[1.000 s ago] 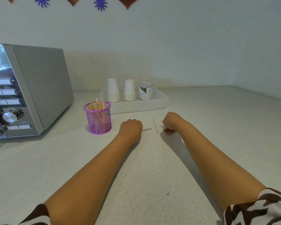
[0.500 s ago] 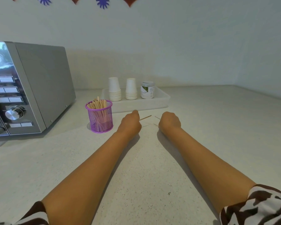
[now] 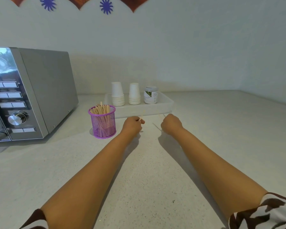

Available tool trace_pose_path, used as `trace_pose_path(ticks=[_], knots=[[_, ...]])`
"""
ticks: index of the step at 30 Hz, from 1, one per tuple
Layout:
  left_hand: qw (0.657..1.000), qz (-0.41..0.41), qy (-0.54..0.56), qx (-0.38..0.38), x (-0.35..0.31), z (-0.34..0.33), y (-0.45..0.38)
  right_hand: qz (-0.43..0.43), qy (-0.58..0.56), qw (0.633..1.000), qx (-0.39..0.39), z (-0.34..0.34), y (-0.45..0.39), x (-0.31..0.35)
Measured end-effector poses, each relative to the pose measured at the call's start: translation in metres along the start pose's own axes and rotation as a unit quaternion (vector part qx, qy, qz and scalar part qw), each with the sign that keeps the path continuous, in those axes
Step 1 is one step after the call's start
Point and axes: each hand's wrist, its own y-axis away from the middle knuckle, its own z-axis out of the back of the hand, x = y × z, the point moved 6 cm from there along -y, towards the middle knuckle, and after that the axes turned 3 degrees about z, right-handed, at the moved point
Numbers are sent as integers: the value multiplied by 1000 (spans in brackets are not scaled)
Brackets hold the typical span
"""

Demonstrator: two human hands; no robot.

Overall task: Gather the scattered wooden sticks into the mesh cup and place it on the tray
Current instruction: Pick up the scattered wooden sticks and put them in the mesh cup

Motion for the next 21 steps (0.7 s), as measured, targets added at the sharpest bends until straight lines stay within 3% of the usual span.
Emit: trace_pose_path(ticks=[3,5,7,9,12,14,21], knots=[[990,48,130,42,-2,-3,5,3,-222,975,23,-3,1,8],[985,44,154,56,-9,-2,9,-19,-358,933,26,-4,4,10],[987,27,150,44,-19,4,11,-15,-417,909,16,0,5,10],[990,-1,142,13,-31,18,10,4,-415,910,11,8,7,14],[987,-54,141,-56,-48,54,10,24,-264,964,27,15,11,29],[982,-84,126,-114,-57,85,12,38,-201,979,14,20,16,38],[965,-97,107,-218,-51,156,13,126,-382,915,-33,29,19,92]])
